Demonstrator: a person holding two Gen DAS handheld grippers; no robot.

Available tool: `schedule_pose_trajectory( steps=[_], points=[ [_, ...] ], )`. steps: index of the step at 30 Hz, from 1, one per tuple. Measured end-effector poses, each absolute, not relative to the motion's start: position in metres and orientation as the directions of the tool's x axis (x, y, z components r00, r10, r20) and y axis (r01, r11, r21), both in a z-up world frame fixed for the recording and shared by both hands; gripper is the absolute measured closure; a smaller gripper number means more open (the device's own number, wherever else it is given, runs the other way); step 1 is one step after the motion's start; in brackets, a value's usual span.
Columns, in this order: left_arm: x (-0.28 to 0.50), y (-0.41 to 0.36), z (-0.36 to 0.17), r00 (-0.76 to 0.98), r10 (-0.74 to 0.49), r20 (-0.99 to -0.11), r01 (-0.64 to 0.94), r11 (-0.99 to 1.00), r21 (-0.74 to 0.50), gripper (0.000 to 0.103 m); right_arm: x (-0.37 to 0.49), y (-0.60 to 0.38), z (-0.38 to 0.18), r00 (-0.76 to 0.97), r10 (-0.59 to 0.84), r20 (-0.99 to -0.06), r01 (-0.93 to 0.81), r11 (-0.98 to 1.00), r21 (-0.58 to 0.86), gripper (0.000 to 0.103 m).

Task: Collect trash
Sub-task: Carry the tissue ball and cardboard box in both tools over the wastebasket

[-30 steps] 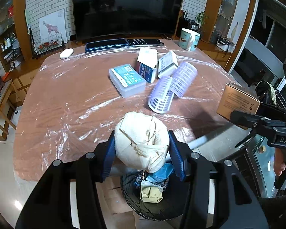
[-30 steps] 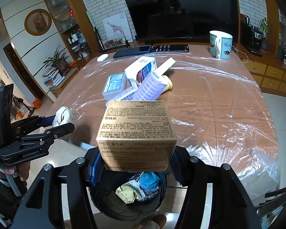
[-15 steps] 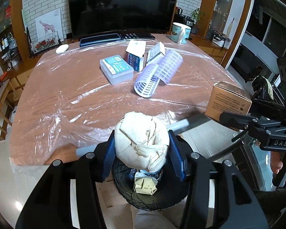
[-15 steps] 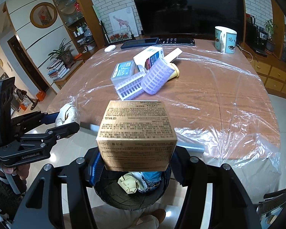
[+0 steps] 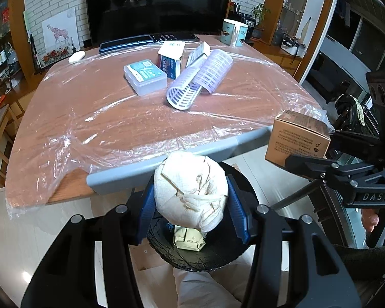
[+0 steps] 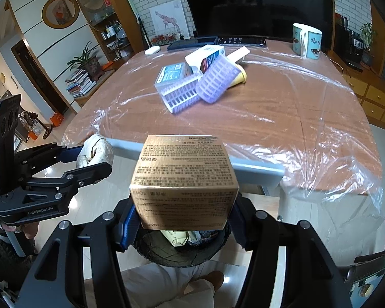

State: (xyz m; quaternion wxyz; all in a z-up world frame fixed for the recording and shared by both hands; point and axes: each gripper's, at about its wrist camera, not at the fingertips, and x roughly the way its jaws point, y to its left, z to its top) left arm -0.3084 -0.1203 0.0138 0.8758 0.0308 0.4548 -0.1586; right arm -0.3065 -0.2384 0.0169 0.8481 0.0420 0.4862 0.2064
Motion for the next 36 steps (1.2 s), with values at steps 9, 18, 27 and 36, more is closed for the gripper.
schedule_pose_trajectory(
  steps=[9,18,27,36],
  points=[
    [-0.314,-0.120,0.000,0.508,-0.244,-0.826,0.301,0.949,-0.096,0.050,-0.314,-0.233,0.000,0.394,0.388,-0.833,-0.323,0.907,0.269,0.045],
    [-0.319,-0.119,-0.015,0.475,-0.232,-0.849,0.299,0.950,-0.092,0.050,-0.316,-0.225,-0.018,0.349,0.385,-0.855,-0.332,0.904,0.271,0.045],
    [-0.319,-0.117,-0.029,0.446,-0.224,-0.866,0.291,0.952,-0.097,0.050,-0.315,-0.220,-0.038,0.299,0.378,-0.876,-0.331,0.902,0.276,0.045],
    [-0.316,-0.113,-0.043,0.418,-0.215,-0.883,0.285,0.954,-0.097,0.050,-0.313,-0.218,-0.052,0.262,0.364,-0.894,-0.334,0.903,0.270,0.045]
  ],
)
